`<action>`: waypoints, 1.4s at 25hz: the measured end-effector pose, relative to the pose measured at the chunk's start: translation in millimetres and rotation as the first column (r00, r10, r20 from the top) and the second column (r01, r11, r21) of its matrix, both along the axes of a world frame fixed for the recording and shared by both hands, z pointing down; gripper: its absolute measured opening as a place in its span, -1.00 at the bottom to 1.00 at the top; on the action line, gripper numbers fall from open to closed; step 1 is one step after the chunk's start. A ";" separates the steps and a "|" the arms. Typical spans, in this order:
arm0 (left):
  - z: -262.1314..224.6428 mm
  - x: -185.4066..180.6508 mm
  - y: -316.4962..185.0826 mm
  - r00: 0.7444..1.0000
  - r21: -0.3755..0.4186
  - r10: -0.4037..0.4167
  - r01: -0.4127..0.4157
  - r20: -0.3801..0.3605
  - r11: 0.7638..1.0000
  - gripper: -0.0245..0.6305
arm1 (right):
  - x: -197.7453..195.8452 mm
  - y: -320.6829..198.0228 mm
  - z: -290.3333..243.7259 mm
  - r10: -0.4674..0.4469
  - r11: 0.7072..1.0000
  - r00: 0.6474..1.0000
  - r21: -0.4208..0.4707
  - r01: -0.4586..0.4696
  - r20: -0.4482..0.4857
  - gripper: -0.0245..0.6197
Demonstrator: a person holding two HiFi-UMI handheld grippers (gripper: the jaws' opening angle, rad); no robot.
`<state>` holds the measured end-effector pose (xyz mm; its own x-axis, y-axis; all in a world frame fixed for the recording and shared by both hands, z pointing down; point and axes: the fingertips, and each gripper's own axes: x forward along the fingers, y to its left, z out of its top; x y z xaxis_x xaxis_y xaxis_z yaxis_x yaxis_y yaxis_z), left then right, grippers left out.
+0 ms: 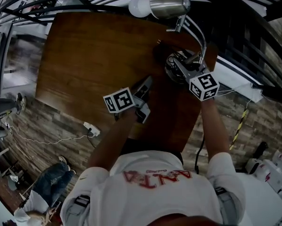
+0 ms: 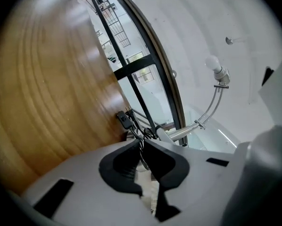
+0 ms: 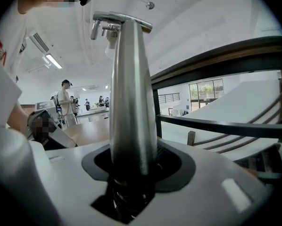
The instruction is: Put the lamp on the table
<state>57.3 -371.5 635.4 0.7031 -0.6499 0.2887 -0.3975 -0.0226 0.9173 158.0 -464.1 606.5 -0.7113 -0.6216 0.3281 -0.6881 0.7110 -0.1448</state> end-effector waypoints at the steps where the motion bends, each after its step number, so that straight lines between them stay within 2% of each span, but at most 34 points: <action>1: -0.9 -1.1 0.4 1.000 0.005 0.001 -0.001 0.010 1.000 -0.83 | -0.4 1.2 0.7 -0.003 1.000 1.000 0.004 0.003 -0.008 -0.31; 3: -3.3 -3.7 1.3 0.999 0.017 0.002 -0.002 0.040 1.000 -0.83 | -0.4 3.6 1.8 -0.009 1.000 1.000 0.011 0.009 -0.024 -0.31; 7: -13.3 -10.9 2.2 0.987 0.090 0.003 -0.018 0.159 0.996 -0.85 | 0.1 8.8 4.6 -0.011 1.000 0.999 0.019 0.012 -0.051 -0.31; 11: -22.1 -17.9 2.0 0.959 0.146 0.015 -0.059 0.283 0.987 -0.89 | -2.2 8.6 10.0 0.009 1.000 0.998 0.013 -0.009 -0.058 -0.30; 16: -36.9 -35.5 8.9 0.928 0.171 0.009 -0.078 0.373 0.982 -0.90 | -2.7 4.9 12.0 0.033 0.999 0.997 -0.022 -0.034 -0.064 -0.28; 19: -52.3 -46.2 14.4 0.916 0.197 -0.003 -0.083 0.401 0.977 -0.90 | -0.1 4.3 16.2 0.064 0.995 0.996 -0.075 -0.068 -0.057 -0.27; 23: -68.7 -66.0 26.0 0.910 0.219 -0.016 -0.082 0.413 0.972 -0.90 | -2.2 21.7 22.6 0.110 0.987 0.989 -0.108 -0.121 -0.099 -0.04; 25: -76.1 -80.1 42.4 0.904 0.208 -0.016 -0.081 0.428 0.975 -0.90 | -2.4 40.6 17.0 0.160 0.977 0.983 -0.126 -0.170 -0.087 0.08; 30: -99.4 -98.2 63.8 0.906 0.230 -0.022 -0.084 0.423 0.970 -0.90 | 19.9 70.6 -20.6 0.315 0.941 0.949 -0.122 -0.317 -0.030 0.10; 32: -109.3 -100.2 71.1 0.905 0.251 -0.018 -0.099 0.426 0.963 -0.90 | 24.4 87.6 -35.1 0.346 0.931 0.938 -0.119 -0.344 -0.009 0.10; 35: -128.8 -100.8 86.2 0.884 0.302 -0.011 -0.148 0.468 0.942 -0.90 | 21.2 121.4 -63.8 0.359 0.930 0.933 -0.091 -0.357 0.011 0.10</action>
<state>-43.5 -285.3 506.6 0.5891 -0.7171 0.3723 -0.7555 -0.3254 0.5687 179.1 -342.7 542.7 -0.4559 -0.8069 0.3757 -0.8897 0.4020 -0.2162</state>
